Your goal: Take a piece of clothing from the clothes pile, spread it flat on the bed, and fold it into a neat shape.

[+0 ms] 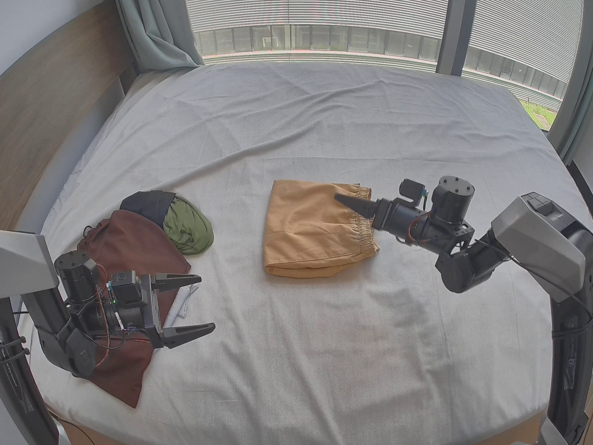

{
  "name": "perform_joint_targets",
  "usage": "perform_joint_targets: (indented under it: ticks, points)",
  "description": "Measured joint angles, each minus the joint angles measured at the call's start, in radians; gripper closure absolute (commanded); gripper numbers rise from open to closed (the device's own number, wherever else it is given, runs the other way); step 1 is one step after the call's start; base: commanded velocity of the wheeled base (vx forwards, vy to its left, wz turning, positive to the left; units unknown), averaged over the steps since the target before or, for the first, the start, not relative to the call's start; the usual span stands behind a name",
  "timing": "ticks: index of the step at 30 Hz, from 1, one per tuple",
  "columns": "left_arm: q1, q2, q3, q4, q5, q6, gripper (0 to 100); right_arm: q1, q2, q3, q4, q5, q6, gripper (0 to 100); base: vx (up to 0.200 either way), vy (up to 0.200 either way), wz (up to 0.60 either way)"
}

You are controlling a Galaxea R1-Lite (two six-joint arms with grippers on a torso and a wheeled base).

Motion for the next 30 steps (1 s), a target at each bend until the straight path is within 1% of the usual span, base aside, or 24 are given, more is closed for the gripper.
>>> perform_joint_targets:
  ticks: [5, 10, 20, 25, 30]
  points:
    - [-0.006, 0.002, 0.005, 0.0, 0.0, 0.0, 0, -0.017, 0.074, -0.22, 0.047, -0.062, 0.036, 0, 0.0, 0.0, 0.0]
    - [-0.01, 0.004, 0.009, 0.0, 0.001, 0.0, 0, -0.027, 0.165, -0.334, 0.094, -0.102, 0.06, 0, 0.0, 0.0, 0.0]
    - [-0.01, 0.004, 0.009, 0.0, 0.001, 0.0, 0, -0.022, 0.265, -0.36, 0.096, -0.109, 0.061, 0, 0.0, 0.0, 0.0]
    - [-0.01, 0.005, 0.01, 0.0, 0.001, 0.002, 0, -0.021, 0.293, -0.361, 0.088, -0.112, 0.035, 0, 0.0, 0.0, 0.0]
    - [-0.011, 0.003, 0.02, 0.0, 0.001, 0.001, 0, -0.02, 0.306, -0.361, 0.085, -0.13, 0.031, 0, 0.0, 0.0, 0.0]
